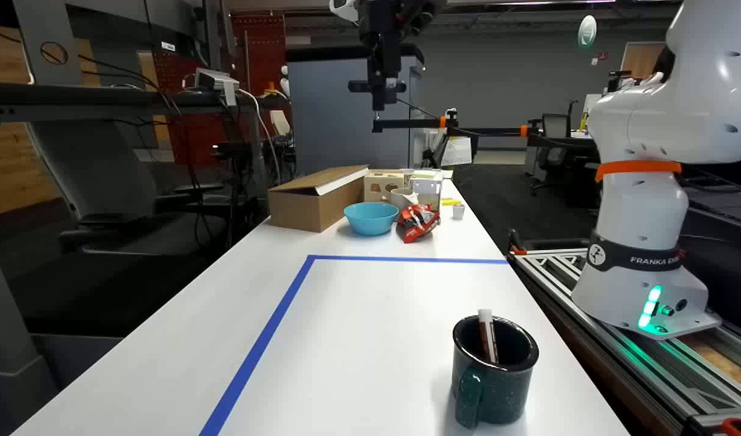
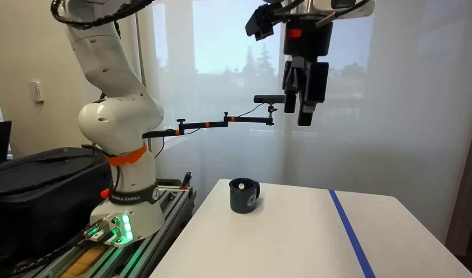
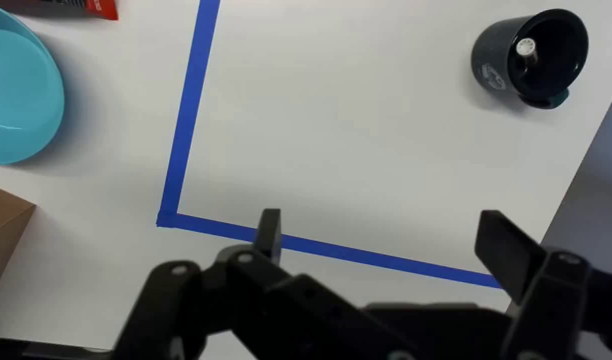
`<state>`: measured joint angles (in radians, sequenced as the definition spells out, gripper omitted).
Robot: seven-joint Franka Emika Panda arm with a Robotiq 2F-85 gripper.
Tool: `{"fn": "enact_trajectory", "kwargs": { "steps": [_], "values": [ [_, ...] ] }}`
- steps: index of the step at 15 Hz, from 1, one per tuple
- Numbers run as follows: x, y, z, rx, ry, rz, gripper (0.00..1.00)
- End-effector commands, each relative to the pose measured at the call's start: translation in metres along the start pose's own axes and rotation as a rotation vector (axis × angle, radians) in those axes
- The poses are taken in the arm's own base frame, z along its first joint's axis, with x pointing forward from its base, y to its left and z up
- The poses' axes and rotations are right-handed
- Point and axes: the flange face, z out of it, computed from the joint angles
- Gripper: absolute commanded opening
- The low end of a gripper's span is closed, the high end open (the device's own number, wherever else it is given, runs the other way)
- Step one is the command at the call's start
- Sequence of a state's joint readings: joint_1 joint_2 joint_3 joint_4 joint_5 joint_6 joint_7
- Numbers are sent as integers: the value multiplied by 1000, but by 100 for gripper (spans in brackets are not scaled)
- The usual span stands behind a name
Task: Remove the marker from the cup
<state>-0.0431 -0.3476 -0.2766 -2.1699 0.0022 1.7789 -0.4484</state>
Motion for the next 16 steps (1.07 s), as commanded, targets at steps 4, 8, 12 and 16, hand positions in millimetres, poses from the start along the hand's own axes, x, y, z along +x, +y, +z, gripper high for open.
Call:
{"fn": "enact_trajectory", "kwargs": {
  "steps": [4, 8, 12, 16],
  "values": [
    [0, 0, -2, 0, 1, 0, 100],
    [0, 0, -2, -1, 2, 0, 100],
    [9, -35, 24, 29, -48, -280, 100],
    [10, -82, 52, 33, -104, -502, 100]
  ]
}}
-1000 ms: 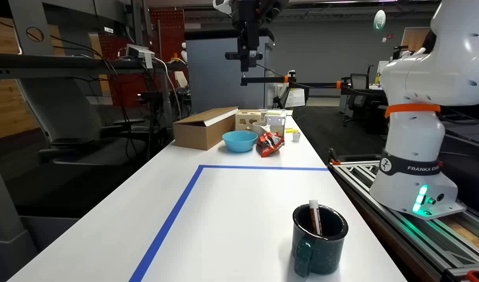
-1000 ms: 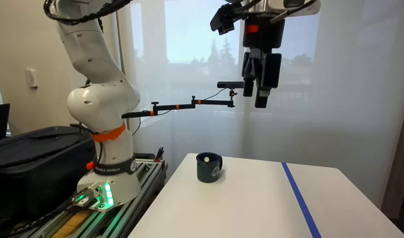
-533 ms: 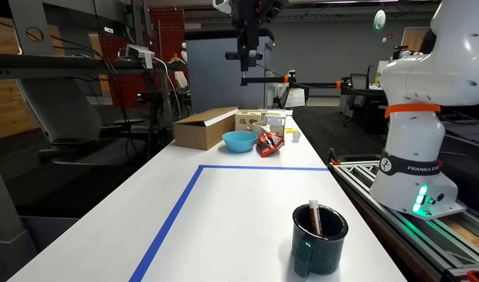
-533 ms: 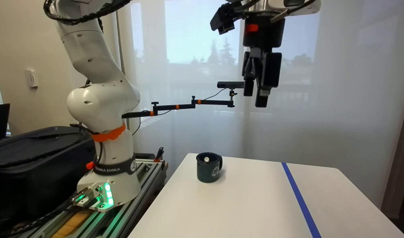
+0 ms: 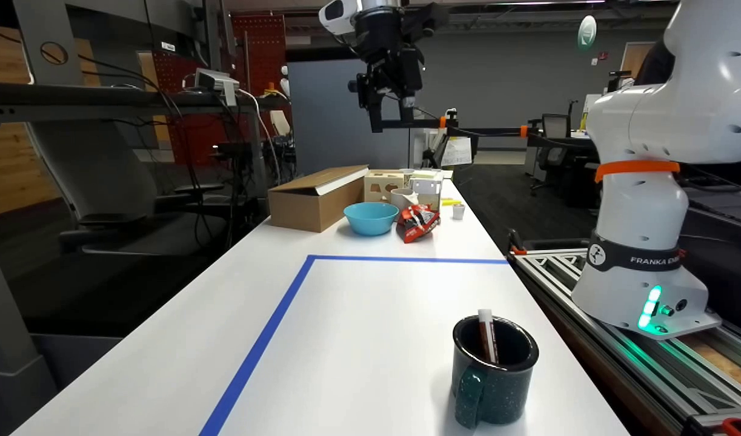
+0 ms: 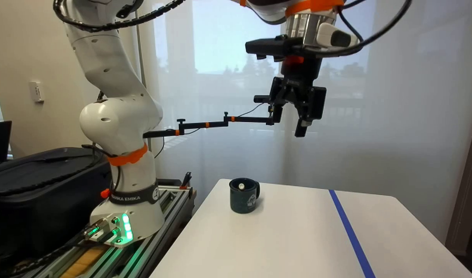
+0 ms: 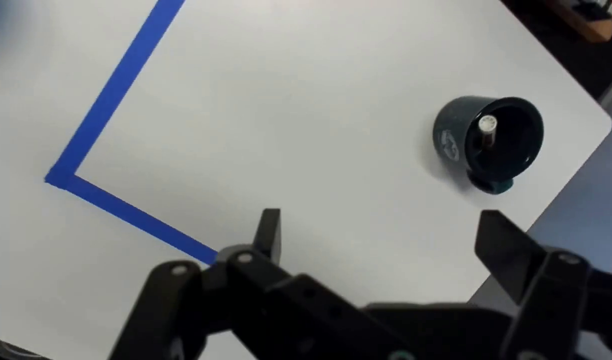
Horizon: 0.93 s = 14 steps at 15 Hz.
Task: Remove the marker from the cup
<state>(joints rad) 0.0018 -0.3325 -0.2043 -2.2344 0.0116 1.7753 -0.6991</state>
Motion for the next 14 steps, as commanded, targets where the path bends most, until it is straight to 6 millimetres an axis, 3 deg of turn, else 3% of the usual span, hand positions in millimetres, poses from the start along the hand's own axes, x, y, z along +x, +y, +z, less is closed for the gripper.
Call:
{"fn": "enact_trajectory", "kwargs": {
  "steps": [1, 7, 11, 12, 14],
  "values": [
    [9, -39, 19, 12, -32, -200, 100],
    [13, -88, 62, 33, -119, -530, 100],
    [0, -116, 90, 42, -154, -740, 100],
    [16, -101, 84, 72, -163, -644, 100],
    [14, -105, 88, 78, -170, -655, 100]
  ]
}}
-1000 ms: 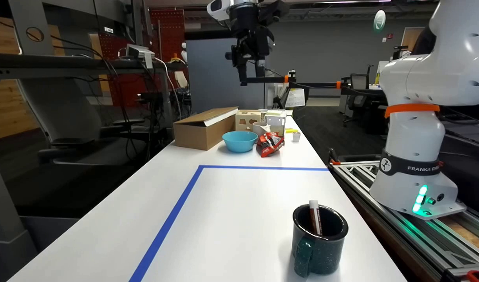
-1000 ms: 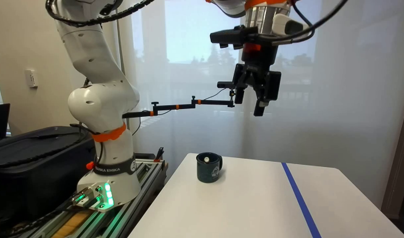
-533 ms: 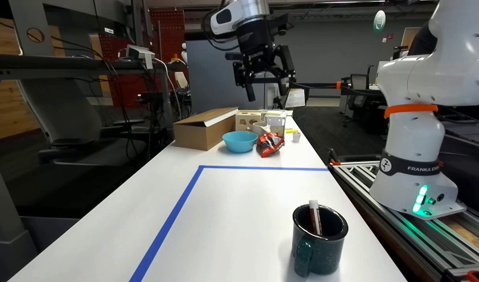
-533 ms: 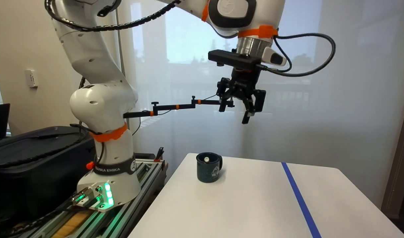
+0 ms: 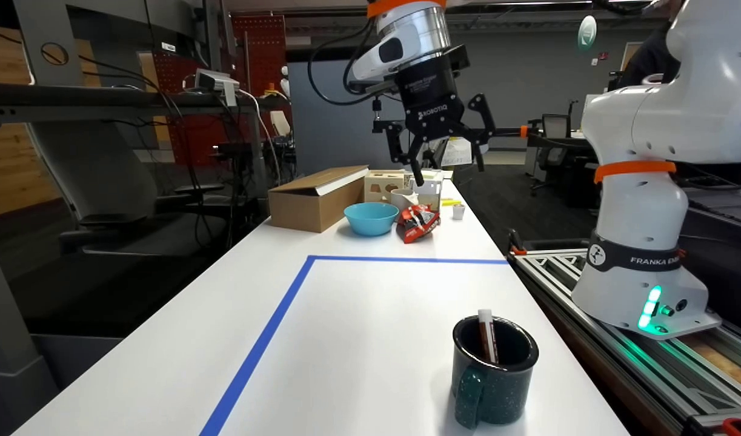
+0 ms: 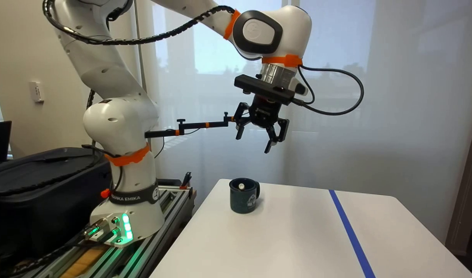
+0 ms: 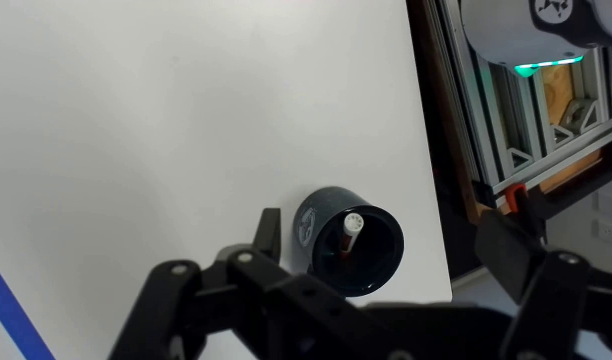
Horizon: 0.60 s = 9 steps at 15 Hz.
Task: Remove the marker from the cup
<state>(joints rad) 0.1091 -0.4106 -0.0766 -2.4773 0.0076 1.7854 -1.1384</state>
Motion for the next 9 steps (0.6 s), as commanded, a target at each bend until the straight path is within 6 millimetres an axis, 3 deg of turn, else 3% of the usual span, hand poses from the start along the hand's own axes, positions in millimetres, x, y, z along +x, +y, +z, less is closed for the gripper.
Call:
{"fn": "enact_trajectory", "kwargs": {
  "steps": [1, 5, 9],
  "values": [
    [0, 1, -1, 1, 0, 2, 100],
    [0, 16, 13, -16, 44, 76, 100],
    [18, 12, 33, -16, 75, 52, 100]
  ]
}}
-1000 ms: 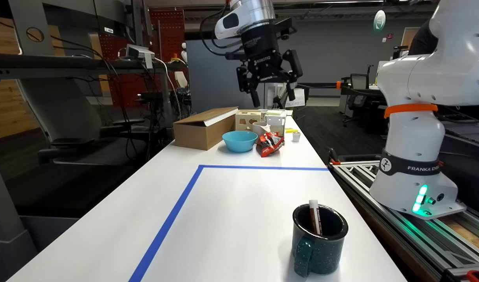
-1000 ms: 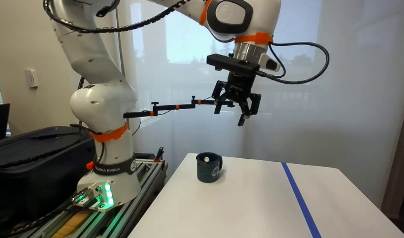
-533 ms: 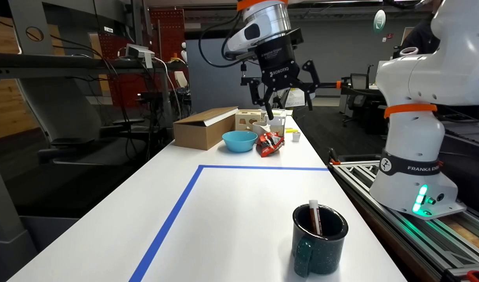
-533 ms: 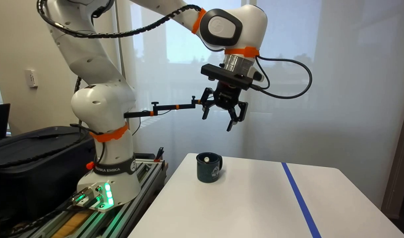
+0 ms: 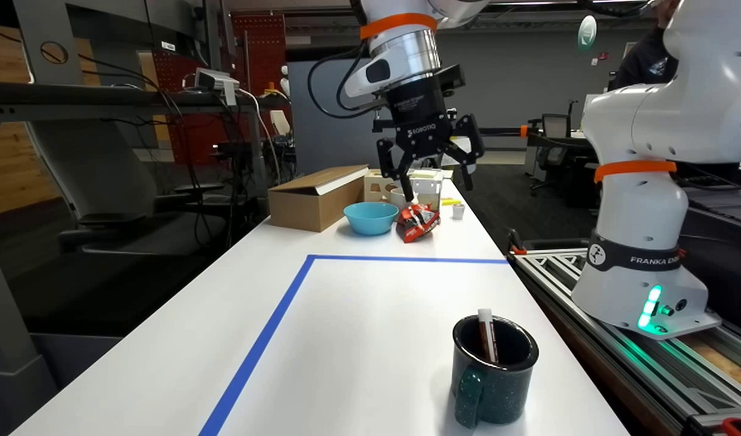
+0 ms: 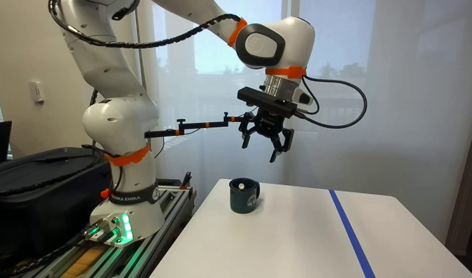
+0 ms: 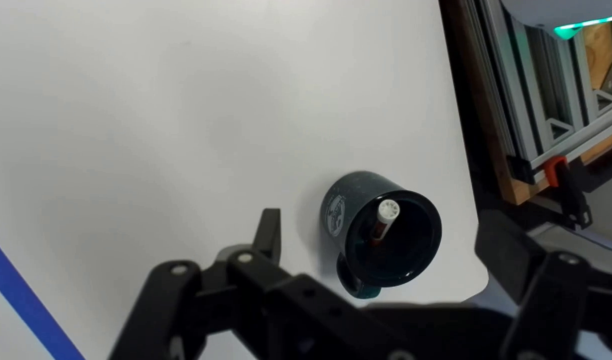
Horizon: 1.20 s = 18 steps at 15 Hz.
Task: Remove the marker from the cup
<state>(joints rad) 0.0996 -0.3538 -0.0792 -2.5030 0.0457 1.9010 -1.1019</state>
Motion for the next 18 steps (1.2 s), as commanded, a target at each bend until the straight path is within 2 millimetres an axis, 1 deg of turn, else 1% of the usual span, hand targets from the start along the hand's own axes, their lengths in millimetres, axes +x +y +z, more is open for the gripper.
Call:
{"fn": "enact_trajectory", "kwargs": {
  "steps": [1, 6, 11, 13, 14, 15, 18],
  "values": [
    [15, -10, 17, -1, 29, -23, 100],
    [34, -39, 51, -25, -9, -141, 100],
    [43, -69, 88, -63, -54, -293, 100],
    [45, -80, 99, -84, -55, -343, 100],
    [62, -71, 86, -96, -54, -369, 100],
    [63, -75, 87, -110, -47, -389, 100],
    [75, -75, 70, -180, 10, -430, 100]
  ]
}}
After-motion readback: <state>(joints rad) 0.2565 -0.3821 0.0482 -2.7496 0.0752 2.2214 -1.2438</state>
